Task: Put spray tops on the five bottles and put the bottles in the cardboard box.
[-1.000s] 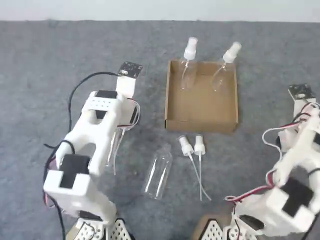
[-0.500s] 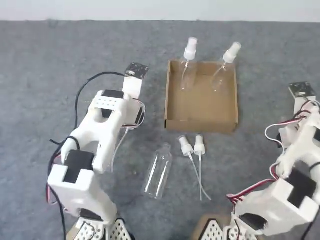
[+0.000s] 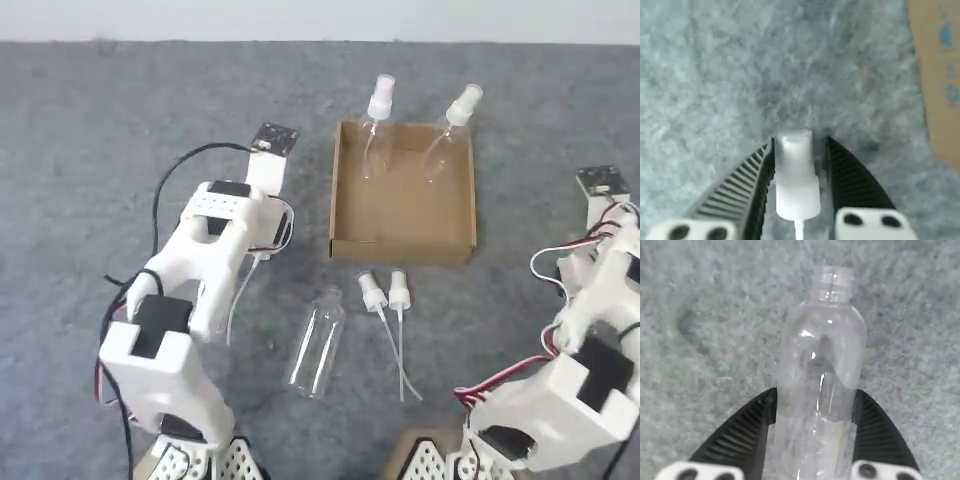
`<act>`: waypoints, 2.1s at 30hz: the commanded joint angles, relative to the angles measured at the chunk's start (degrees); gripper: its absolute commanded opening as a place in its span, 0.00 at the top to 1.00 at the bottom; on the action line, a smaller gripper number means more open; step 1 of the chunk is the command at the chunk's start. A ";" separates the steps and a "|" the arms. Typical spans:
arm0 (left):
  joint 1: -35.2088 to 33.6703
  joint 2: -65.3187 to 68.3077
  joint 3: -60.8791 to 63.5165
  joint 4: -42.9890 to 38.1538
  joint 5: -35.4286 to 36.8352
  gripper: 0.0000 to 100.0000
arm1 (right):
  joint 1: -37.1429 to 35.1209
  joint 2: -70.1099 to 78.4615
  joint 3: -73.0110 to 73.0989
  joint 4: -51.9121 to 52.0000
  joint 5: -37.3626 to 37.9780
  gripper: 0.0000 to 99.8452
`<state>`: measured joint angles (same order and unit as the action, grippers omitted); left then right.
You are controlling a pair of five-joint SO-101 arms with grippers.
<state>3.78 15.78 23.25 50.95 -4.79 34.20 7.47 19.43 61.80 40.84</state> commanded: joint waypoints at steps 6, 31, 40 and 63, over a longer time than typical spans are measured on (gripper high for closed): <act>1.49 -0.44 -5.05 4.84 -3.08 0.99 | 0.48 -0.75 -1.85 -0.13 -0.70 0.82; 1.23 -52.13 17.19 8.79 8.26 0.99 | -7.34 0.66 -22.33 15.25 -4.92 0.68; 1.14 -54.86 23.43 5.36 8.18 0.99 | -7.78 16.48 -32.62 17.01 -6.42 0.68; -2.90 -62.33 21.49 5.54 8.62 0.99 | -12.53 2.77 -37.45 26.77 -9.23 0.99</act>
<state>1.41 -39.34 46.99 57.45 2.95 25.32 22.07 -14.68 85.36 34.33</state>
